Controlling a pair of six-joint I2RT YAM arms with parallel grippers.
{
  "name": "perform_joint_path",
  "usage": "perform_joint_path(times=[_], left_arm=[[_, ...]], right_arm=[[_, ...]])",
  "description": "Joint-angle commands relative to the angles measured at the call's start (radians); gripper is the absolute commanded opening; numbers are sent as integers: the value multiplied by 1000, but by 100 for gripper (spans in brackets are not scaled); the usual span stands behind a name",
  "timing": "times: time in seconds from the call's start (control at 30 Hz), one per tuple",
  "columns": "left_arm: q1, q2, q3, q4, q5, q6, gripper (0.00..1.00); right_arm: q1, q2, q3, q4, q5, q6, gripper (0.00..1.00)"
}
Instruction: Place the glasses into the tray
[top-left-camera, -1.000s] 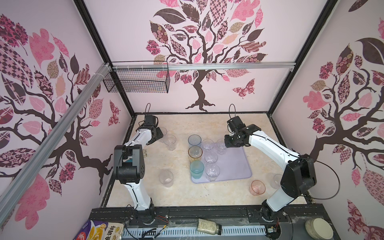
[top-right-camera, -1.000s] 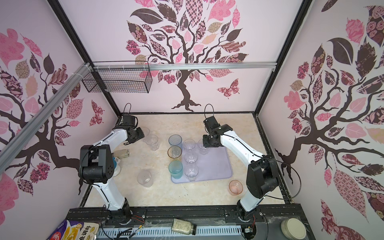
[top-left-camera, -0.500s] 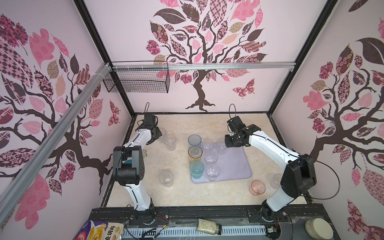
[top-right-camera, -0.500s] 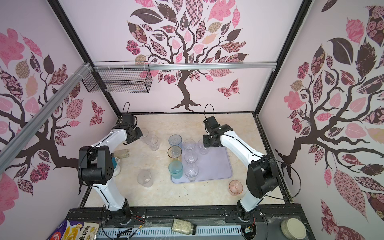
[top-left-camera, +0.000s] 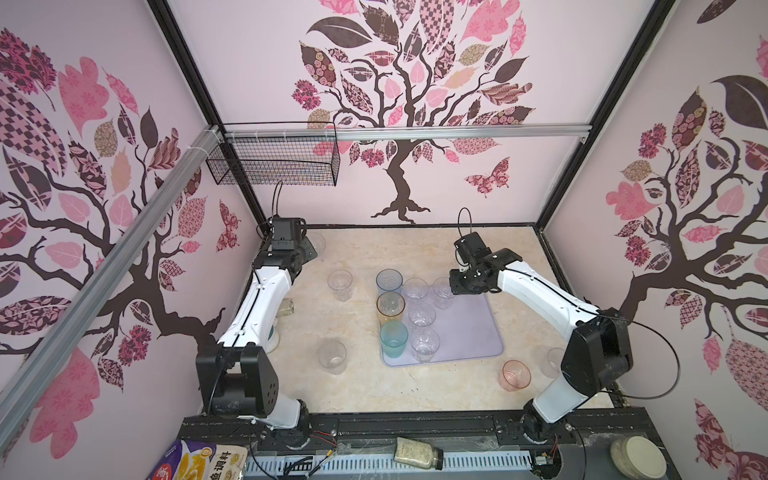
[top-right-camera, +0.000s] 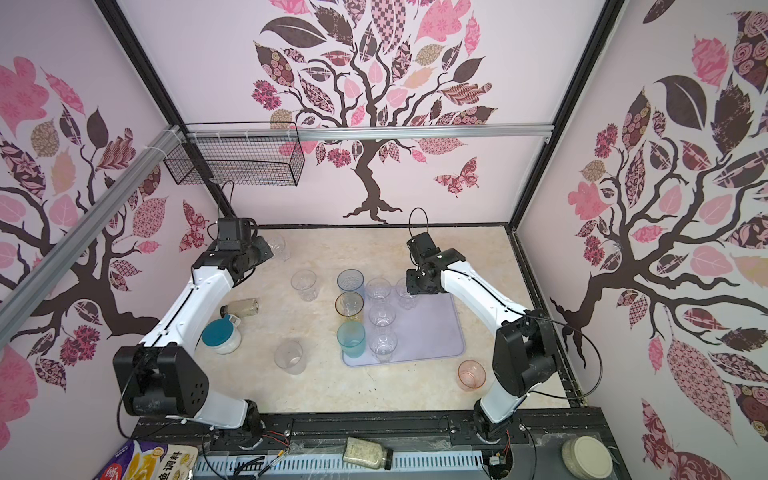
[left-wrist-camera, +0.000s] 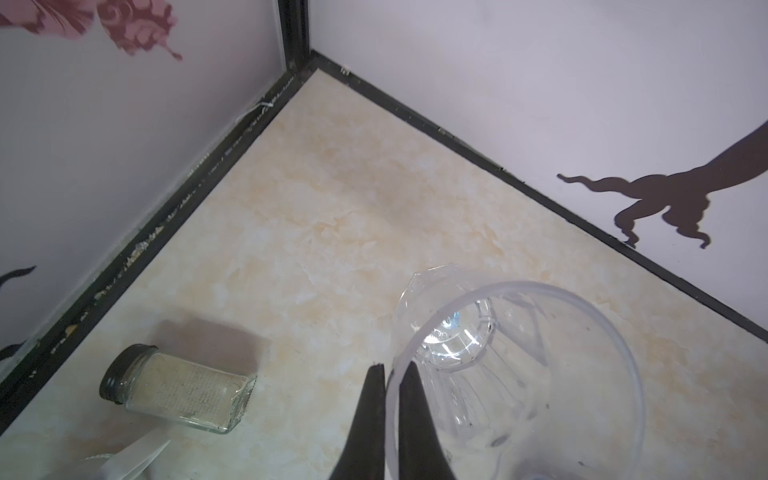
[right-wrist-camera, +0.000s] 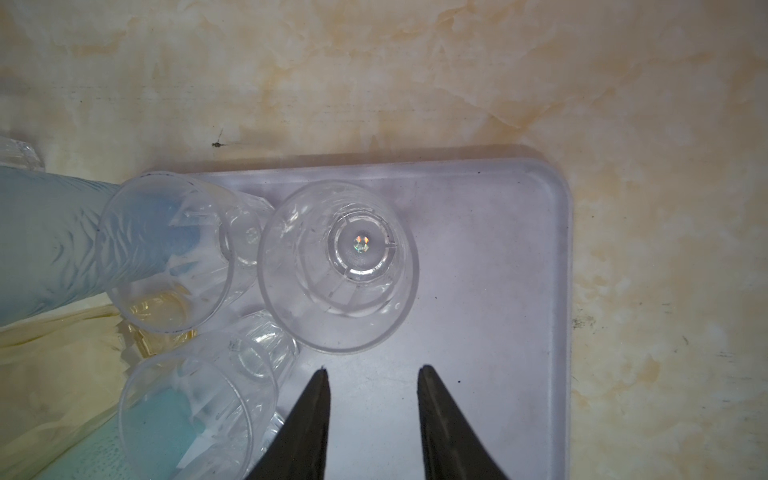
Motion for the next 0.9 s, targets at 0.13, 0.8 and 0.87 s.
perform_joint_path(times=[0.13,0.8,0.87], left_arm=[[-292,-58,132,-2,-33,34,0],[-868,375,331,-46,283,183,0],[-880,388,311,-42,275,199,0]], right_arm=[[-81,-78,22,14,-44,86,40],[-366,-335,-232,207,-171,307,48],[-366,-336,-240,211,-172,301,48]])
